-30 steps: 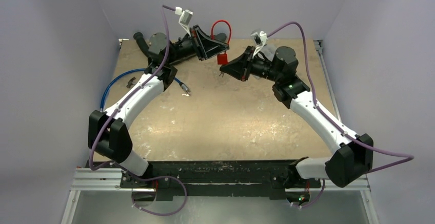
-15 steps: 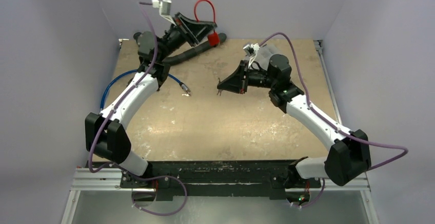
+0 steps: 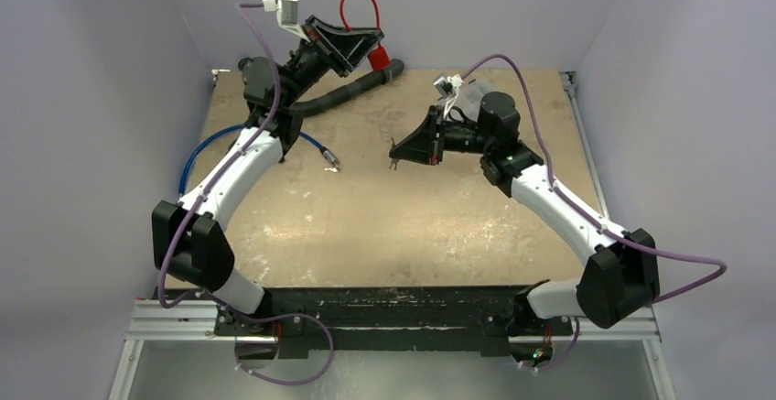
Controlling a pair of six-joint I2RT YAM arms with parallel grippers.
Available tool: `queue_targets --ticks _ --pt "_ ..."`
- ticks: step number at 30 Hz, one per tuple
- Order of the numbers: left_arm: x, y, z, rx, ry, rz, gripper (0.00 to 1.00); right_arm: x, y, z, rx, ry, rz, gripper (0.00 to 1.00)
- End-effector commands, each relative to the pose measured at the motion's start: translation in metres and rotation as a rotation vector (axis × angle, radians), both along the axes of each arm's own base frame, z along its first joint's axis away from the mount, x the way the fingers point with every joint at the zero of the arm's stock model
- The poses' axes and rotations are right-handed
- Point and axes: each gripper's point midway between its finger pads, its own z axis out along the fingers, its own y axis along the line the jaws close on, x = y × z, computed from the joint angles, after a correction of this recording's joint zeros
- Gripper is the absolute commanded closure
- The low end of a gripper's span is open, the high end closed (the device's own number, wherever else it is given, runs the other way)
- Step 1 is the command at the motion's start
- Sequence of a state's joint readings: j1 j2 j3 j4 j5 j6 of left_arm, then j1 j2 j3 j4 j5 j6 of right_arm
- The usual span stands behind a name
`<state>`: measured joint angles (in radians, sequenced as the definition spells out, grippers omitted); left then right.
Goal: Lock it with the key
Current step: Lock the lock, then place the key at the center of the board.
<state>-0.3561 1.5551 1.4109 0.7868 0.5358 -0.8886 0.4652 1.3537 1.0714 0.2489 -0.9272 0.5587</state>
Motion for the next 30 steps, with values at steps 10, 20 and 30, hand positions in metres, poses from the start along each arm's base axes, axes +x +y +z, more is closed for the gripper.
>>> queue_targets --ticks 10,20,30 --pt "-0.019 0.0 -0.084 0.31 0.033 0.03 1.0 0.042 -0.071 -0.045 -0.279 -0.06 -0.224 1.0" --pt "-0.023 0.0 -0.16 0.423 0.203 0.005 1.0 0.075 -0.174 -0.157 -0.616 0.014 -0.462 1.0" --pt "-0.027 -0.007 -0.19 0.445 0.285 -0.001 1.0 0.105 -0.207 -0.211 -0.755 0.092 -0.515 1.0"
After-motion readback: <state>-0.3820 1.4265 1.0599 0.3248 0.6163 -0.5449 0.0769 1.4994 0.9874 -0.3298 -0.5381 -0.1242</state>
